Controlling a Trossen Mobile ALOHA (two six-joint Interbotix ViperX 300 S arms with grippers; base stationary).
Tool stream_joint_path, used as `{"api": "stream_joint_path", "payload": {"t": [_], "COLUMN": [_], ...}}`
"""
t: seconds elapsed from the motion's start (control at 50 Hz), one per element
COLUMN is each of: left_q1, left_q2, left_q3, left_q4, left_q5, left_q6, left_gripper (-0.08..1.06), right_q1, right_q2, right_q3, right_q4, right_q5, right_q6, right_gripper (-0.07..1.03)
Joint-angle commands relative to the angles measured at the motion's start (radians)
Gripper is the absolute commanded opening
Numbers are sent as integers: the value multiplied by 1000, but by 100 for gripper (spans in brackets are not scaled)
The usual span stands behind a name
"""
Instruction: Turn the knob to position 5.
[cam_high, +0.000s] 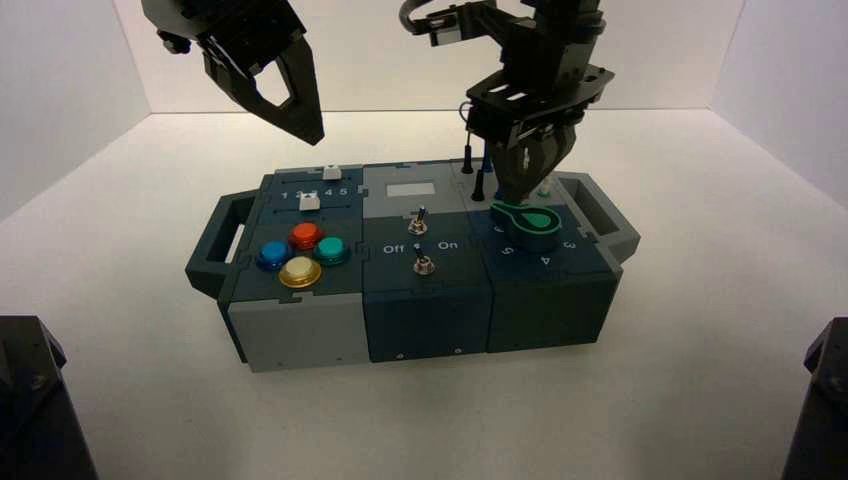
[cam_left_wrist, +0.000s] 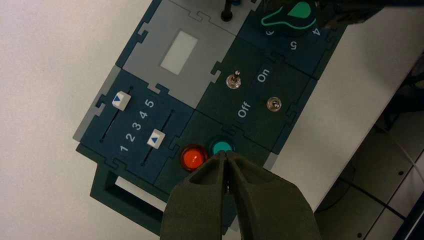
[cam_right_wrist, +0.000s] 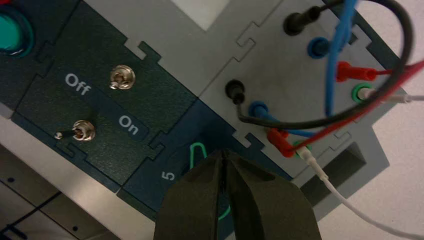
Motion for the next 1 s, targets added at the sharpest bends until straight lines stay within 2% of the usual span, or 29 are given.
{"api": "stream_joint_path", "payload": {"t": [0.02,1.0], "left_q1": [-3,-3], "left_q2": [-5,-5], "left_q3": [-34,-34], "left_q4": [2,8], "left_q5": [-9,-9], "left_q6": [9,12], "left_gripper": [-3,-3], "right_q1": [15,84], "right_q2": [-3,0], "right_q3": [-31,-23], "right_q4": [8,21], "right_q5": [-6,9], "right_q6": [-9,-9], "right_gripper": [-2,-2]}}
